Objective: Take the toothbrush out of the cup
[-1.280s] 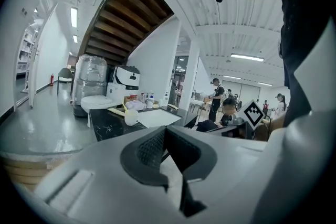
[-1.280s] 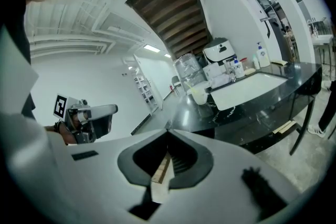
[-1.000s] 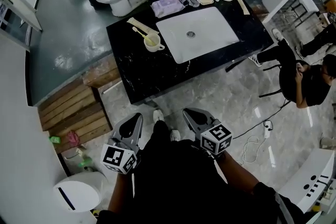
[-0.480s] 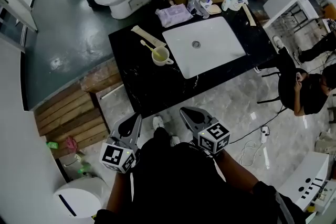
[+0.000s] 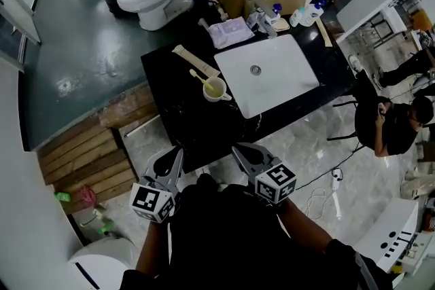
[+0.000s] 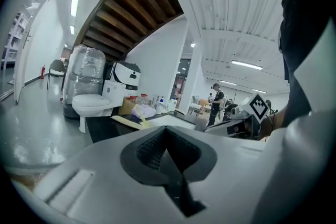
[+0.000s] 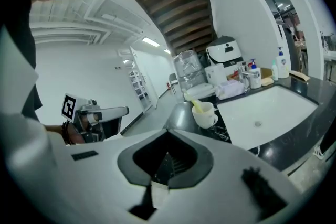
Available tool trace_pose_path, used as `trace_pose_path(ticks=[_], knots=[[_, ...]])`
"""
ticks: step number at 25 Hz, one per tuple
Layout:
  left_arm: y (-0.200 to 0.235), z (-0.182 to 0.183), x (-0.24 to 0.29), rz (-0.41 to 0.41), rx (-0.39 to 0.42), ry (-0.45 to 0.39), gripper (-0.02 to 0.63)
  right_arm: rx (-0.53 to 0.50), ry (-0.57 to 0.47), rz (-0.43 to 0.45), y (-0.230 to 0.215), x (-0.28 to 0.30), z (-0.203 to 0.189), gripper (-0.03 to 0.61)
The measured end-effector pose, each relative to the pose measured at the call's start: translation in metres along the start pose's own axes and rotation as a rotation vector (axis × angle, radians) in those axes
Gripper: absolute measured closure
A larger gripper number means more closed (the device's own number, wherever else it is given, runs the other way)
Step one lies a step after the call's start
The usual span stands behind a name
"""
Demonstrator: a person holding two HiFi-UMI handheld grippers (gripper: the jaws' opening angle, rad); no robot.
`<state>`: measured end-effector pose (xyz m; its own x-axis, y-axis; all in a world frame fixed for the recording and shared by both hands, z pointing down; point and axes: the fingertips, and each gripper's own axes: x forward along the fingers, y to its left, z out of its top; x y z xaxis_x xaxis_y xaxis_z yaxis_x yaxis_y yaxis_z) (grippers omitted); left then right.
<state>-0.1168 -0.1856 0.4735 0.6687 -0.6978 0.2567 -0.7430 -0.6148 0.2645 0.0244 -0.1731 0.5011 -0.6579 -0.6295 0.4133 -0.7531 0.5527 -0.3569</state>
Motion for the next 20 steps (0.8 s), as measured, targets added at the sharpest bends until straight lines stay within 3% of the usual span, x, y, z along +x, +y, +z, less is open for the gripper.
trace_pose_path(ticks=[14, 20], knots=[[0.017, 0.025, 0.021, -0.017, 0.000, -0.014, 0.604, -0.081, -0.021, 0.015, -0.008, 0.028, 0.042, 0.565], [0.016, 0.033, 0.033, 0.013, -0.004, -0.024, 0.604, -0.119, 0.006, 0.021, -0.025, 0.041, 0.047, 0.563]])
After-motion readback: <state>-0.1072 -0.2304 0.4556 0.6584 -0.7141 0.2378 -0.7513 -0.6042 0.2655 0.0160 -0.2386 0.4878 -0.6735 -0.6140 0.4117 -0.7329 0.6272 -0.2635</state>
